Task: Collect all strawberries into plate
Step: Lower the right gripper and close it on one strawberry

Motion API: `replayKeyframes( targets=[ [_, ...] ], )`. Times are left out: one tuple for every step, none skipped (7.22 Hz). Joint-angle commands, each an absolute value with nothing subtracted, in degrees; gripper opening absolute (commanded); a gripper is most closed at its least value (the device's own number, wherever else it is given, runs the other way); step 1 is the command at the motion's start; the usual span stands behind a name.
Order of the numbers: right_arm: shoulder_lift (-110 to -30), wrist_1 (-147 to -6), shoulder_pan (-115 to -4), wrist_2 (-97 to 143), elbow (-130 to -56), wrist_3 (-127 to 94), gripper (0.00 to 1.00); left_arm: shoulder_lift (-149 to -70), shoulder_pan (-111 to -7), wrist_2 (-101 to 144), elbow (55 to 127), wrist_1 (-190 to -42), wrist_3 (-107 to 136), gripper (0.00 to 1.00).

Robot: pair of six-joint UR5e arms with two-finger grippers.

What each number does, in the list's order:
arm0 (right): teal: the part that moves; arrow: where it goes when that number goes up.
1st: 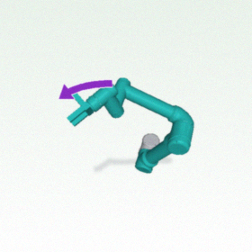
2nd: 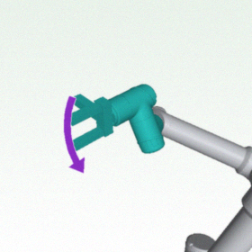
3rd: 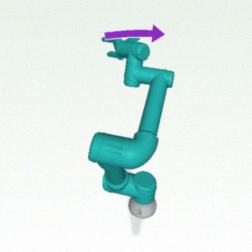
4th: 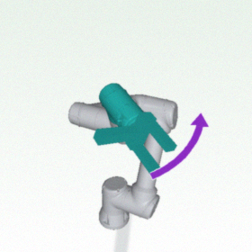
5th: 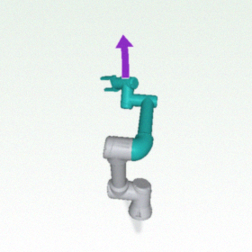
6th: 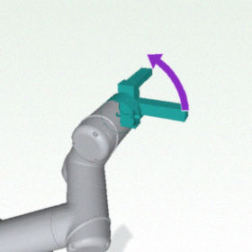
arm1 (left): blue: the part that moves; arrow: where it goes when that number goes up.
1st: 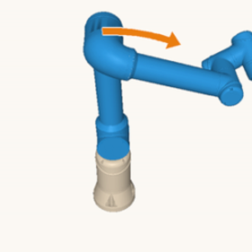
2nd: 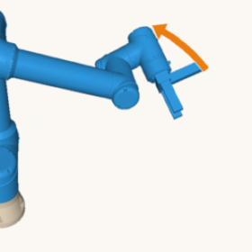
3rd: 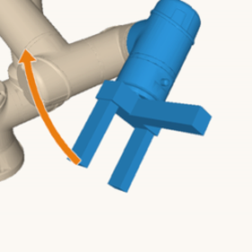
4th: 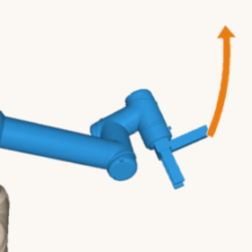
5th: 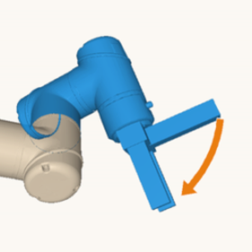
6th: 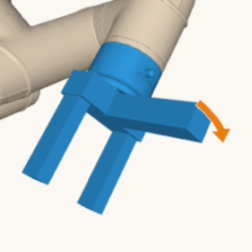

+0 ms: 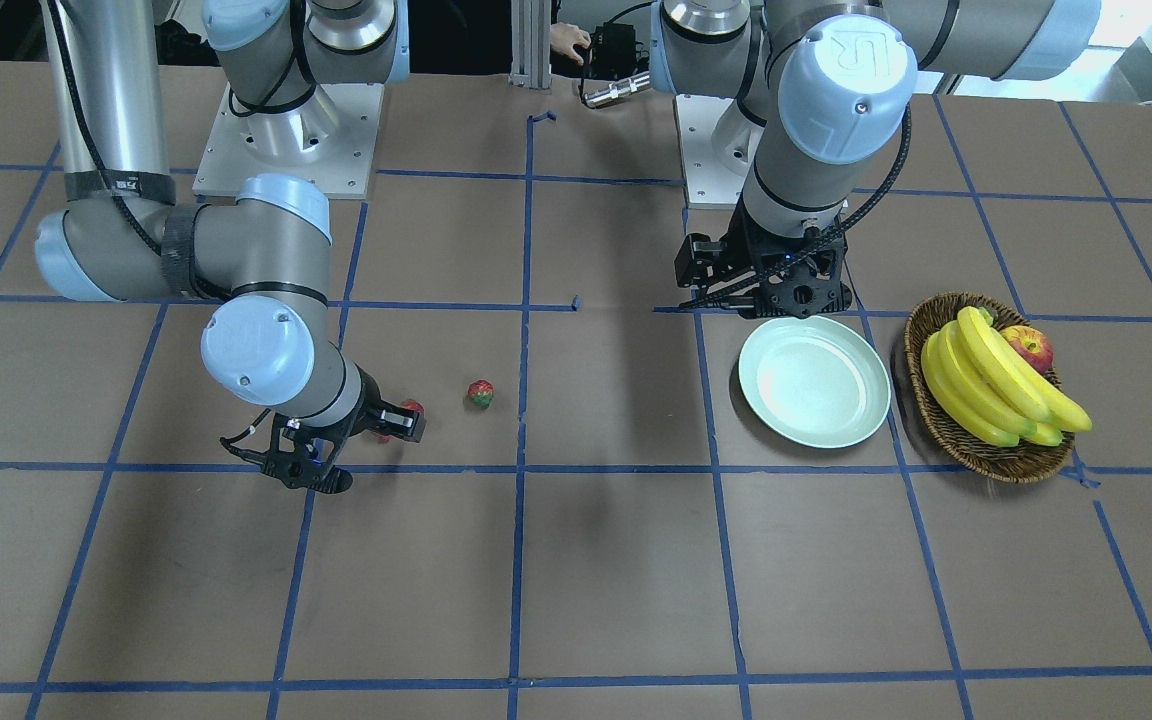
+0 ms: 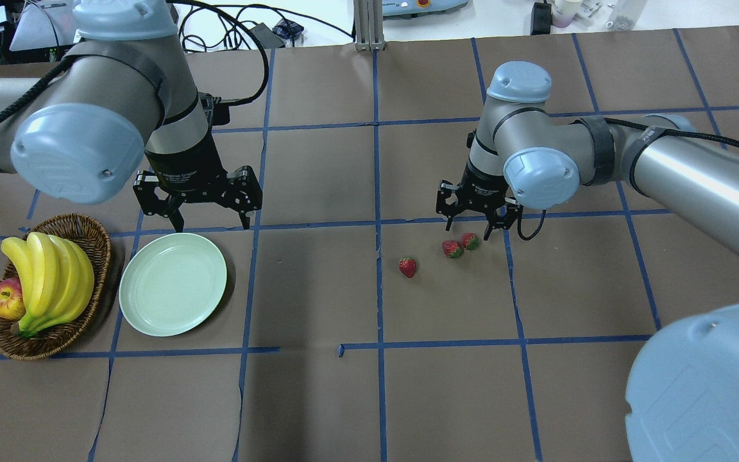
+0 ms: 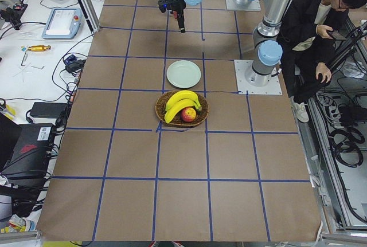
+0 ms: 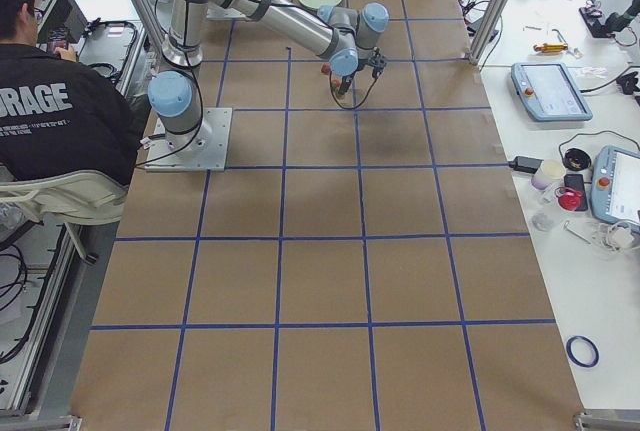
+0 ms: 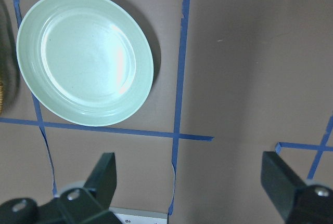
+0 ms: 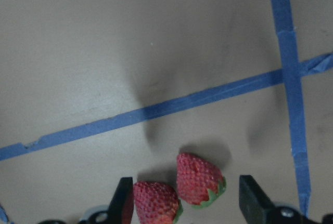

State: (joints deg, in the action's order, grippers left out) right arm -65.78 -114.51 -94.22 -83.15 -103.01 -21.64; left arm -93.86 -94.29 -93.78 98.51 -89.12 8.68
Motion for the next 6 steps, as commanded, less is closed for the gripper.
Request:
replayKeyframes(
  targets=[
    [-65.83,-113.73,-94.22,-83.58,-104.05,-22.67,0.75,-93.87,-94.31,-93.78,98.53,-89.12,8.61,1.0],
    [-65.83,-113.82,-94.22,-83.58,-104.67,-23.81,0.75,-93.95,-94.31,-93.78,98.61,-89.21,8.61,1.0],
    [-65.83,-113.73,-94.22,-83.67,-104.68,-25.12,0.74,-93.87,-94.39,-93.78,99.14,-89.12,8.61,1.0],
    [-65.83,-113.64,-94.22,-85.41,-104.68,-25.14,0.74,-93.87,-94.48,-93.78,99.4,-89.12,8.61,1.0],
    [-65.83,-113.73,-94.22,-86.04,-104.68,-25.22,0.71,-93.87,-94.4,-93.78,99.4,-89.12,8.61,1.0],
    [-65.66,-113.73,-94.22,-85.96,-104.68,-25.22,0.7,-93.87,-94.48,-93.78,99.4,-89.12,8.61,1.0]
  ],
)
